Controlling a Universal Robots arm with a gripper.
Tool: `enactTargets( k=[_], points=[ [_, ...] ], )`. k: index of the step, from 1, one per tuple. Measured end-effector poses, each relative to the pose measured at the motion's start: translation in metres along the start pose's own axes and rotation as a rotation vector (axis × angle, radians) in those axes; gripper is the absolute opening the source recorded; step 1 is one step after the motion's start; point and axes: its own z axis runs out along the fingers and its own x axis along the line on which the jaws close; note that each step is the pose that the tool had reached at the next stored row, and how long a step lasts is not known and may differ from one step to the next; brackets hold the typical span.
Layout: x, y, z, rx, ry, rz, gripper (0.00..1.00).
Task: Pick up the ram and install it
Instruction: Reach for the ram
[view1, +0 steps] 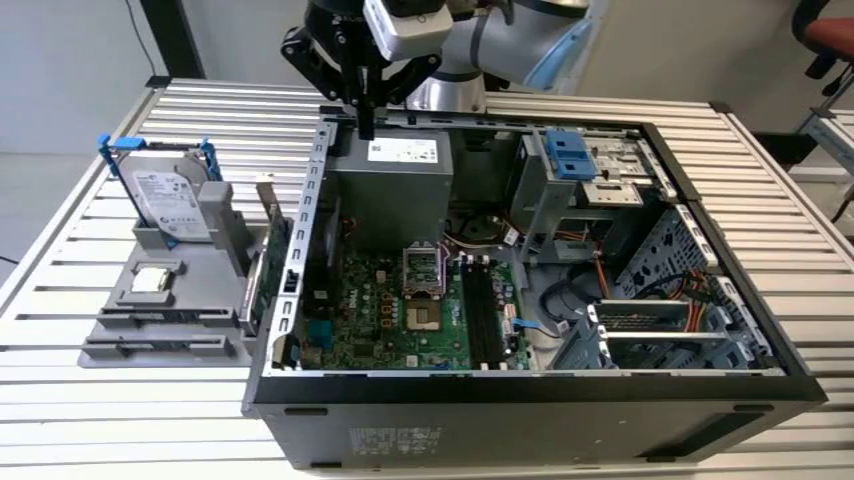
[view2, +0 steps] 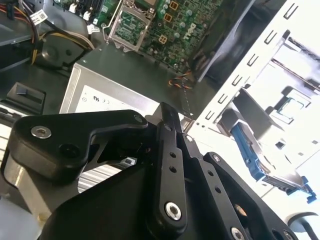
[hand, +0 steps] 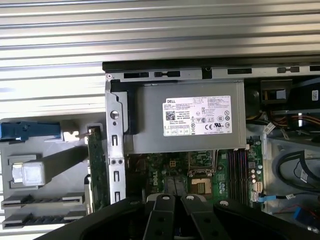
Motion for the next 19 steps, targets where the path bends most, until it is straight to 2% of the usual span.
enactTargets(
  k=[11, 19],
  points=[
    [0.0147, -0.001, -0.0003, 0.0, 0.0, 0.0, 0.0],
    [0.0225, -0.0016, -0.0005, 0.0001, 0.0004, 0.0, 0.0]
  ],
)
